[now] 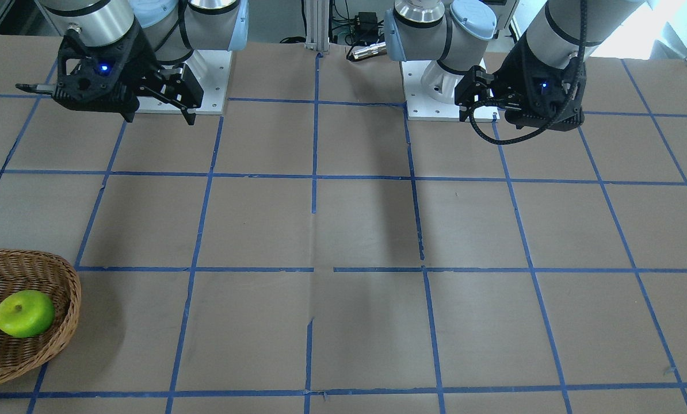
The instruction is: Put all apples into basket
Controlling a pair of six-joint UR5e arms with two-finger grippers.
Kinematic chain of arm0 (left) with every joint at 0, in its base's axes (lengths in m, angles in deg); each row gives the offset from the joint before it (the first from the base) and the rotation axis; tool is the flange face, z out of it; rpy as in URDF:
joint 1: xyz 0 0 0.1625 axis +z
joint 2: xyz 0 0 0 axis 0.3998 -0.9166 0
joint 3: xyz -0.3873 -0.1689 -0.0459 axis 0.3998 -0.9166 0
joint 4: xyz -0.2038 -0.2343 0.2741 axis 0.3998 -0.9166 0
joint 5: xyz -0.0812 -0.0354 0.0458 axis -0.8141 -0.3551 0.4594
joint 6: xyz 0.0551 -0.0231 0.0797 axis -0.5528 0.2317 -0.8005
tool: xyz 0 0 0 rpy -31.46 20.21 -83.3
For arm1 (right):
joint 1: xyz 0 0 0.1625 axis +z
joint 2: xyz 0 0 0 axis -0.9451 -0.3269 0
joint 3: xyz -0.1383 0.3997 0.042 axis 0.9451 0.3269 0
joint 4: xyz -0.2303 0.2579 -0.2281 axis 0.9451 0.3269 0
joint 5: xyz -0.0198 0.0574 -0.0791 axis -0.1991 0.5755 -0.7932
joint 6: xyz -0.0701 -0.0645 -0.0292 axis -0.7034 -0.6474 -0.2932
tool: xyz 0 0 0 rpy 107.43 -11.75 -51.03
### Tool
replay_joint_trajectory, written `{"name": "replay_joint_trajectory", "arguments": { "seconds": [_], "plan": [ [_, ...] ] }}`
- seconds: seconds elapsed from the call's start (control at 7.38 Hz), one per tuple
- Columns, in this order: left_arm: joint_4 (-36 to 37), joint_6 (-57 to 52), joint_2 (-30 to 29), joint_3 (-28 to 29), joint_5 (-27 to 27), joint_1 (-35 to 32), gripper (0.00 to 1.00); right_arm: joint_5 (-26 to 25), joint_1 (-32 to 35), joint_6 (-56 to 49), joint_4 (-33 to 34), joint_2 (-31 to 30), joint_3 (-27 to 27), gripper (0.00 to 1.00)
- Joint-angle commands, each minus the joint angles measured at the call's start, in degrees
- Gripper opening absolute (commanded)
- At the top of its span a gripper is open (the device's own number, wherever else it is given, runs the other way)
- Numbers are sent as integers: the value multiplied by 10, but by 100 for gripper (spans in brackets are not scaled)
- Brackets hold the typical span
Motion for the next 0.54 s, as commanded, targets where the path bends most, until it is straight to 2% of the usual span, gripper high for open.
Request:
{"name": "replay_joint_trajectory", "arguments": {
  "seconds": [0.0,0.41],
  "plan": [
    [1,-1,6,-2,-1,0,100,-6,15,10,3,-1,-9,100],
    [-3,-5,14,-2,0,0,100,-20,15,9,3,0,-13,100]
  ]
}}
